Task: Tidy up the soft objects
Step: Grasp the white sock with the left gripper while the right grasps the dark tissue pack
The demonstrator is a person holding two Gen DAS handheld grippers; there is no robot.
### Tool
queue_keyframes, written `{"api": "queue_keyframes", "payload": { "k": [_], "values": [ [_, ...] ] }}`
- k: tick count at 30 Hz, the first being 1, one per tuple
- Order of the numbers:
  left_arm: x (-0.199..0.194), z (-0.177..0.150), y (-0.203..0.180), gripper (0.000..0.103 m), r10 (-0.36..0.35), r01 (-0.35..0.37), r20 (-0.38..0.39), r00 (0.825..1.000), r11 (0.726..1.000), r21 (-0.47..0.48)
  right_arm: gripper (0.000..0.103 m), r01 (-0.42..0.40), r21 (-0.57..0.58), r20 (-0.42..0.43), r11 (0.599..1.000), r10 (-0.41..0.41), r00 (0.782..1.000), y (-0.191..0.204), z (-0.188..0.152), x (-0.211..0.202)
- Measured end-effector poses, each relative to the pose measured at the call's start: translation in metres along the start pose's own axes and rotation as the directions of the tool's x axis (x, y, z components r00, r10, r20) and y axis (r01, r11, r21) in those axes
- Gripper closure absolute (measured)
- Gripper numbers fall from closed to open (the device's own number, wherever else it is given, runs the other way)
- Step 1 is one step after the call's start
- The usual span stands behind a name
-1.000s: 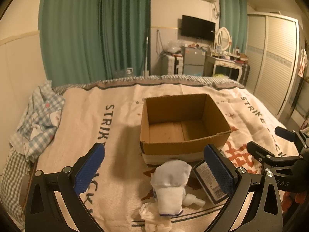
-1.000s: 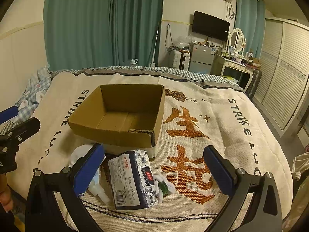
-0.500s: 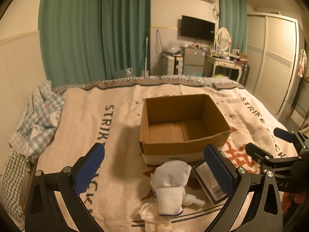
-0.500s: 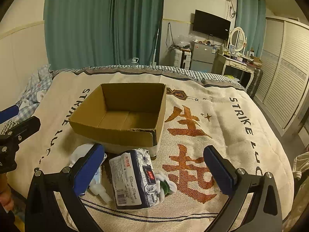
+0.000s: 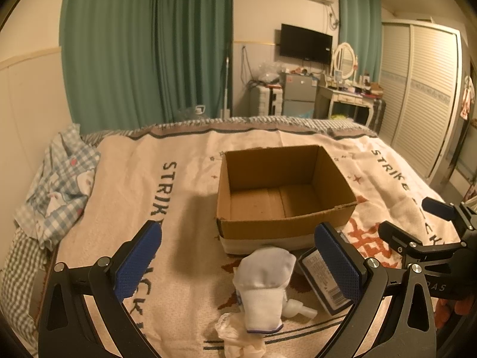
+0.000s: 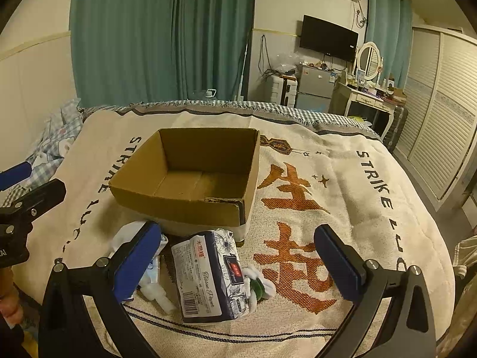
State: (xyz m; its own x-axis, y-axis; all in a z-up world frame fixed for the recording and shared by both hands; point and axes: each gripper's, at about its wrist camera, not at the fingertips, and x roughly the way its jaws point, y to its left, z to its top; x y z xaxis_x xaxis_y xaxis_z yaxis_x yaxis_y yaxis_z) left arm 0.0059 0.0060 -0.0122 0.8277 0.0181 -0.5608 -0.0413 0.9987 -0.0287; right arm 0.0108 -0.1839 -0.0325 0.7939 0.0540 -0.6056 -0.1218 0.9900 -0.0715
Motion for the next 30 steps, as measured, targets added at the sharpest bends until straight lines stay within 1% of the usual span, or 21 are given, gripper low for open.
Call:
{"api": "queue_keyframes", "payload": {
  "k": [7, 11, 13, 18, 20, 21, 24, 25, 27, 29, 30],
  "values": [
    [-0.005, 0.003, 0.003, 0.0, 0.0, 0.0, 0.016, 1.0, 1.0, 0.006, 0.0, -0.006, -0.01, 0.003, 1.0, 0.006, 1.0, 0.003, 0.0, -0.002],
    [0.0, 0.0, 0.005, 0.0, 0.002, -0.003, 0.004, 1.0, 1.0, 0.022, 0.0, -0.029, -0.012, -0.002, 1.0, 0.029, 1.0, 0.005, -0.002, 0.0],
    [0.007, -0.004, 0.006, 0.0, -0.004, 0.004, -0.026, 1.0, 1.0, 0.028, 0.0, -0.039, -0.02, -0.024, 0.999, 0.039, 0.999, 0.006, -0.007, 0.007],
    [0.034, -0.024, 0.009, 0.0, -0.001, 0.008, -0.132, 0.991, 0.999, 0.05, 0.0, -0.037, -0.057, -0.13, 0.998, 0.029, 0.991, 0.01, -0.028, 0.034],
    [0.047, -0.034, 0.01, 0.0, -0.006, 0.016, -0.191, 0.982, 0.998, 0.053, 0.0, -0.04, -0.071, -0.163, 0.997, 0.028, 0.986, 0.011, -0.036, 0.043],
    [0.054, -0.041, 0.012, 0.0, -0.007, 0.019, -0.227, 0.974, 0.999, 0.05, 0.0, -0.044, -0.08, -0.186, 0.996, 0.028, 0.982, 0.012, -0.041, 0.049],
    [0.067, -0.053, 0.012, 0.002, -0.021, 0.034, -0.297, 0.955, 0.999, 0.039, 0.0, -0.07, -0.08, -0.249, 0.994, 0.048, 0.967, 0.015, -0.054, 0.064],
    [0.068, -0.056, 0.011, 0.002, -0.02, 0.034, -0.309, 0.951, 0.999, 0.041, 0.0, -0.078, -0.087, -0.261, 0.993, 0.053, 0.964, 0.017, -0.057, 0.068],
    [0.073, -0.061, 0.011, 0.002, -0.022, 0.037, -0.334, 0.942, 0.999, 0.038, 0.0, -0.077, -0.125, -0.279, 0.989, 0.039, 0.959, 0.024, -0.065, 0.075],
    [0.075, -0.064, 0.01, 0.003, -0.028, 0.043, -0.345, 0.938, 0.998, 0.037, 0.0, -0.096, -0.163, -0.304, 0.982, 0.043, 0.952, 0.033, -0.073, 0.083],
    [0.076, -0.065, 0.009, 0.003, -0.032, 0.047, -0.347, 0.937, 0.998, 0.037, 0.001, -0.099, -0.18, -0.306, 0.979, 0.04, 0.951, 0.036, -0.077, 0.085]
  ]
}}
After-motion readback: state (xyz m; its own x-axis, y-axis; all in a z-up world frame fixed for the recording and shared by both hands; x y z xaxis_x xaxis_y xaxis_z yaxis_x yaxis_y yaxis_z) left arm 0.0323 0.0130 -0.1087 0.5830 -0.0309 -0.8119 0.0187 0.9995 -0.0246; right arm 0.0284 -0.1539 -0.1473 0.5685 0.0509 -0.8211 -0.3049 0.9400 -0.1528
